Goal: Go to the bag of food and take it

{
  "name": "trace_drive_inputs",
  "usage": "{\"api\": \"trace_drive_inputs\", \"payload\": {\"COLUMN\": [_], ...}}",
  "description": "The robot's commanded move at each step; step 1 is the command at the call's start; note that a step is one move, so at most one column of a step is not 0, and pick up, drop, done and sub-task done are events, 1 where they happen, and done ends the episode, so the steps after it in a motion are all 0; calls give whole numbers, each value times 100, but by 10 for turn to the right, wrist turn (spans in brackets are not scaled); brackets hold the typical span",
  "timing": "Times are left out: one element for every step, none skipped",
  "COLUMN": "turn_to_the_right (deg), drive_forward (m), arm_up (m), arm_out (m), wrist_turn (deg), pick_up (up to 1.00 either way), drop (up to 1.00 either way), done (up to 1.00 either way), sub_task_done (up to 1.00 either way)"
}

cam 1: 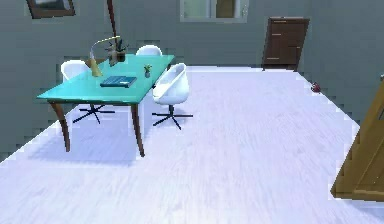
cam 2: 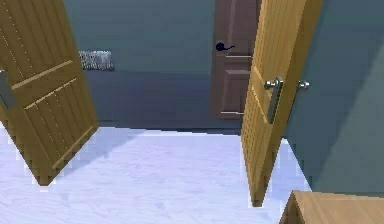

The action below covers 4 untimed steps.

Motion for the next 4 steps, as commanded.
{"api": "trace_drive_inputs", "payload": {"turn_to_the_right": [60, 0, 450, 450], "drive_forward": [0, 20, 0, 0], "arm_up": [0, 0, 0, 0], "arm_out": [0, 0, 0, 0], "wrist_turn": [0, 0, 0, 0], "pick_up": [0, 0, 0, 0], "drop": [0, 0, 0, 0], "done": [0, 0, 0, 0], "sub_task_done": [0, 0, 0, 0]}}
